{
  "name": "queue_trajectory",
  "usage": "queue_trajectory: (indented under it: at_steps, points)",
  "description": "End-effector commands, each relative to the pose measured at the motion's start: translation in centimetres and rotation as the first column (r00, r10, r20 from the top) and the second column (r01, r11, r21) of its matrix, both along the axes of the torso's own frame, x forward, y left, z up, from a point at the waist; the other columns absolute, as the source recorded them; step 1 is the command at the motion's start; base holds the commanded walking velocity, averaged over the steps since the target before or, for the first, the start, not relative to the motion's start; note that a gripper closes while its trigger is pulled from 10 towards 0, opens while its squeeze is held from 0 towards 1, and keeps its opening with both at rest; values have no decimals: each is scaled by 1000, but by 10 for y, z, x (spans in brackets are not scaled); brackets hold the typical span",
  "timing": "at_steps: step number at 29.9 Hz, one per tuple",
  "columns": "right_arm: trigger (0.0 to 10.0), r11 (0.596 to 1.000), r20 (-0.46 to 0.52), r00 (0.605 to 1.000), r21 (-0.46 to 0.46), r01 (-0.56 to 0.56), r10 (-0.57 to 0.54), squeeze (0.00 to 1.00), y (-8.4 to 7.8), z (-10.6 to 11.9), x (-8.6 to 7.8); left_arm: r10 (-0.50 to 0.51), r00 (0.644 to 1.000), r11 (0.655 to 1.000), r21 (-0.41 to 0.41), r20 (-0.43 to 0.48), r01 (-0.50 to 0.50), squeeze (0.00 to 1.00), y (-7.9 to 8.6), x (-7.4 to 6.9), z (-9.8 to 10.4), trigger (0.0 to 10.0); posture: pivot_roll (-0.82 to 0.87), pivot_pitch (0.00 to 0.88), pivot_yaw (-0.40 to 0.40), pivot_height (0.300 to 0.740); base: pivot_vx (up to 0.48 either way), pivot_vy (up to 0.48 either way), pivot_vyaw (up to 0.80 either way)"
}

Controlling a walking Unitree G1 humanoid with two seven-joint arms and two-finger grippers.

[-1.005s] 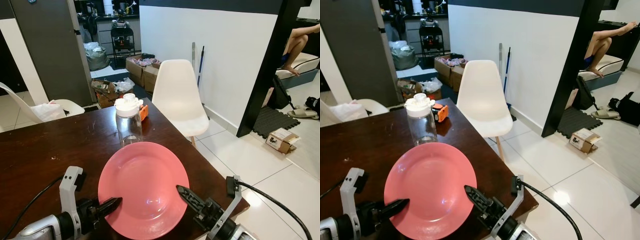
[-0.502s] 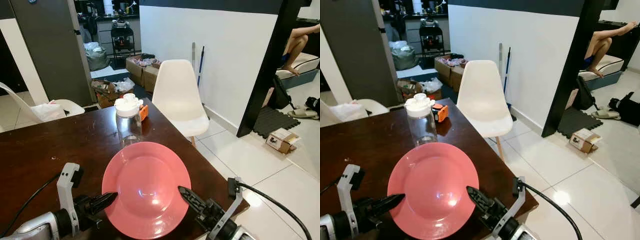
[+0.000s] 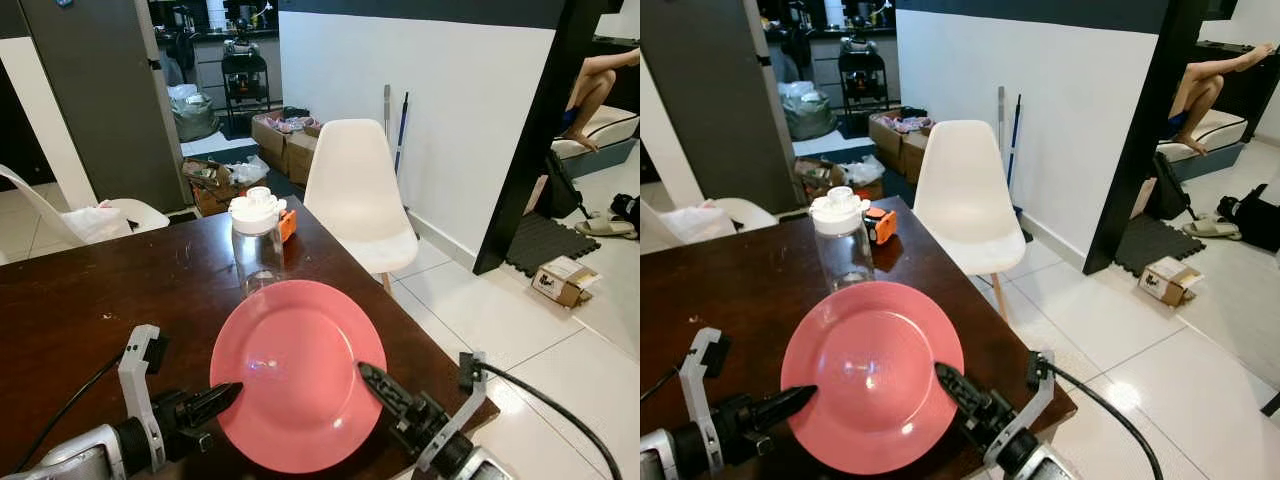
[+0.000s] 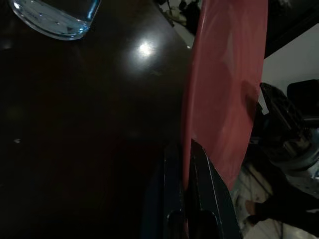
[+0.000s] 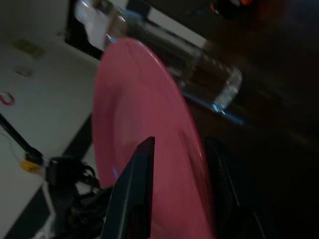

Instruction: Setting the table

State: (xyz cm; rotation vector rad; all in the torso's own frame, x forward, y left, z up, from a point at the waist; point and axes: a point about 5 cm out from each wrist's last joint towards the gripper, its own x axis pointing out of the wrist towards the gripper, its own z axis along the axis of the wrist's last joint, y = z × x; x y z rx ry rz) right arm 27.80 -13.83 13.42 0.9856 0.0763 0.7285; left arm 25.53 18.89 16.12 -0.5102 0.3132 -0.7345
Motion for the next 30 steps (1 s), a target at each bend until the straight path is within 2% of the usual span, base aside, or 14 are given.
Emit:
queue_trajectory:
  at_steps: [1,2,4,7,8,10,12,13,14,15,19,30]
  points:
    - [10000,999,40,999,43,-18,16,0,0,6,-2,6,1000,1000,-8,-12,-6,0,2,-2,0,10000,42,83,99,740,0,0,0]
    - [10000,996,70,997,89,-29,23,0,-4,12,-4,-3,1000,999,-49,-8,2,0,1,-2,5,10000,40,82,98,740,0,0,0]
    - [10000,997,71,997,81,-11,5,0,-6,12,-2,3,1000,997,-71,-1,-4,0,2,-1,8,10000,39,81,98,740,0,0,0]
    - [10000,996,81,996,81,42,-49,0,-18,13,0,34,999,989,-148,23,-30,0,6,4,19,10000,40,82,97,740,0,0,0]
    - [10000,996,81,996,81,42,-49,0,-18,13,0,34,999,989,-148,23,-30,0,6,4,19,10000,40,82,97,740,0,0,0]
    - [10000,996,101,994,88,35,-44,0,-21,16,-1,18,999,985,-172,38,-11,0,6,3,24,10000,40,84,98,740,0,0,0]
    - [10000,996,130,991,92,10,-22,0,-21,22,-2,-45,996,977,-206,71,59,0,0,-2,33,10000,39,87,99,740,0,0,0]
    - [10000,996,130,991,92,10,-22,0,-21,22,-2,-45,996,977,-206,71,59,0,0,-2,33,10000,39,87,99,740,0,0,0]
    - [10000,995,144,989,92,-31,18,0,-16,26,-1,-131,987,967,-209,95,148,0,-9,-10,39,10000,42,88,98,740,0,0,0]
    - [10000,994,151,988,95,-51,36,0,-13,28,-1,-165,981,962,-201,100,183,0,-14,-13,40,10000,42,88,98,740,0,0,0]
    - [10000,990,171,981,99,-105,87,0,-3,34,0,-238,967,950,-187,91,251,0,-23,-20,40,10000,42,88,99,740,0,0,0]
    - [10000,973,181,965,94,-208,189,0,10,38,1,-285,957,942,-170,56,290,0,-31,-27,38,10000,47,90,95,740,0,0,0]
